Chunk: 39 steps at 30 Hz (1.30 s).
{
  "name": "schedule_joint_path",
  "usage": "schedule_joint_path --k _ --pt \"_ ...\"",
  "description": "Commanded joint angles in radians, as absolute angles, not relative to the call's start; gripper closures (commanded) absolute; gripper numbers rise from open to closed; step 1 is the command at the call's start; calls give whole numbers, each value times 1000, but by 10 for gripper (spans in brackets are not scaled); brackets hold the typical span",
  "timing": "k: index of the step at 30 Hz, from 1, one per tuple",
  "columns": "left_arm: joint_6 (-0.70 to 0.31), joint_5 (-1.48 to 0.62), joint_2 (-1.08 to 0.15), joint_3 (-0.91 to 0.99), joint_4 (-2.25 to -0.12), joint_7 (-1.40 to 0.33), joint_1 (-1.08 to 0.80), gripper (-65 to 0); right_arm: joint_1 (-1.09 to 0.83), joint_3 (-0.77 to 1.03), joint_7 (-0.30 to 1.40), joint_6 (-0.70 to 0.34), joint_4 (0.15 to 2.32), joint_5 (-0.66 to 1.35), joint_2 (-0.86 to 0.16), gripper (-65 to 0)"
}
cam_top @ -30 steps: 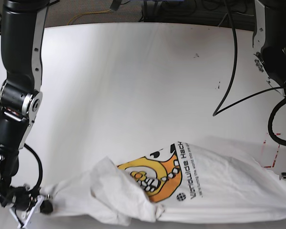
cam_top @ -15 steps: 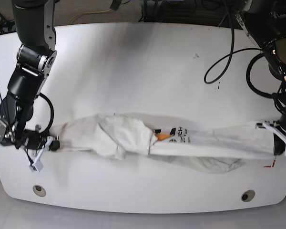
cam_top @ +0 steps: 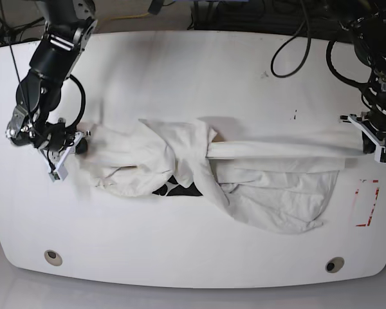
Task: Fold the T-shirt properly
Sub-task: 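Lay the shirt down with both grippers, stretching it between them, then regrasp the shirt's bunched end with the right gripper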
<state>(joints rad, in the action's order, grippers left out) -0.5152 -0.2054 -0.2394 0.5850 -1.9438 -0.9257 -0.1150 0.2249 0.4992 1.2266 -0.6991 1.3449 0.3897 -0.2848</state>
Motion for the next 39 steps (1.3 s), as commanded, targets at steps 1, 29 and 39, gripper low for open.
schedule_joint_path --k 1,29,39 --pt "-533 -203 -255 610 -1957 -898 -131 0 216 512 1221 -698 1408 384 -288 0" --pt "-578 -206 -255 650 -1956 -760 -344 0 -174 544 1224 -698 1972 730 -114 -514" --pt "-578 -206 -255 648 -1954 -759 -340 0 -168 463 1216 -698 1949 707 -27 -482"
